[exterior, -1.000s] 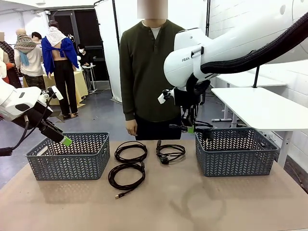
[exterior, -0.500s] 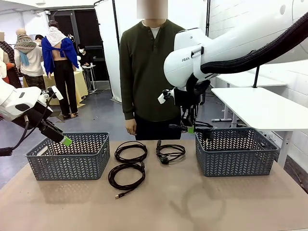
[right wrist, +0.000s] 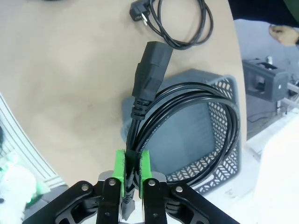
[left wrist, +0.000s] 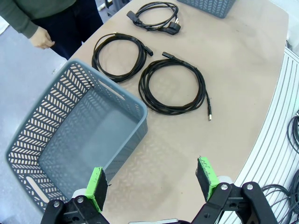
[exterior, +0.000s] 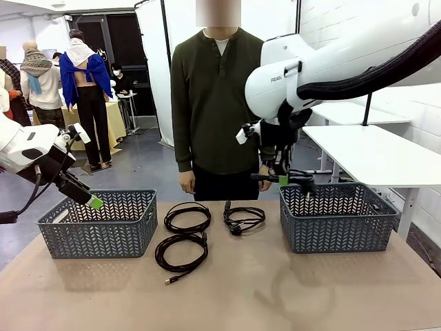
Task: Organize the cables according to human instructions.
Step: Pick up a bundle of cables and place it in the basket indicated by the human.
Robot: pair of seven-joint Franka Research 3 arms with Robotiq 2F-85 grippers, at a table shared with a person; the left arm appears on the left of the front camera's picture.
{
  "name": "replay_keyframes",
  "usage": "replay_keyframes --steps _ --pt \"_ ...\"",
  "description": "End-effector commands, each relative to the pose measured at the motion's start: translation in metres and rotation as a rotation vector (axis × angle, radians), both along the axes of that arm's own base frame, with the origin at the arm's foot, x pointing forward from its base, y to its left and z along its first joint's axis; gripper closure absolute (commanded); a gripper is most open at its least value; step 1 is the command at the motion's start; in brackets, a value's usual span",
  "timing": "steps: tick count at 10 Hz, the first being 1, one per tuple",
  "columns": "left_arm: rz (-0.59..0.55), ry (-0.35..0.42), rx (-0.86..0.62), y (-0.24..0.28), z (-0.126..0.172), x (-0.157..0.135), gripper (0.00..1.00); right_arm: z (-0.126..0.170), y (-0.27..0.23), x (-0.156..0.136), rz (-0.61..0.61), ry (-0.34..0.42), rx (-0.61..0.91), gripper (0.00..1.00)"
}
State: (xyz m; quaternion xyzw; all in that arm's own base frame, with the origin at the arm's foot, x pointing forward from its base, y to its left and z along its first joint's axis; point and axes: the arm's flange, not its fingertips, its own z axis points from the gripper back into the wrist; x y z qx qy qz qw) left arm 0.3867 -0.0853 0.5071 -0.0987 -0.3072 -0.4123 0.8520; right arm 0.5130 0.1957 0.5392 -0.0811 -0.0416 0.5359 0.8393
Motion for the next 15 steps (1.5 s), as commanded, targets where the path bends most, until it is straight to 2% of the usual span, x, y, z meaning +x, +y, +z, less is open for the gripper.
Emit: replay_keyframes --steps 1,4,10,13,15 --pt "0.003 0.001 -0.016 0.001 -0.001 0.002 0.00 0.010 -0.033 0.000 0.092 -0.004 -0.033 1.00" --pt "0.003 0.001 -0.016 0.001 -0.001 0.002 0.00 0.012 -0.073 0.012 0.195 -0.020 -0.091 1.00" --pt "0.003 0.001 -0.016 0.001 -0.001 0.002 0.00 -0.027 -0.126 0.033 0.342 -0.016 -0.086 1.00" --pt "0.003 0.001 -0.016 0.001 -0.001 0.002 0.00 -0.041 -0.129 0.042 0.366 0.021 -0.053 1.00" --pt "0.003 0.001 -0.016 0.001 -0.001 0.002 0.00 -0.035 -0.126 0.037 0.319 0.013 -0.096 1.00"
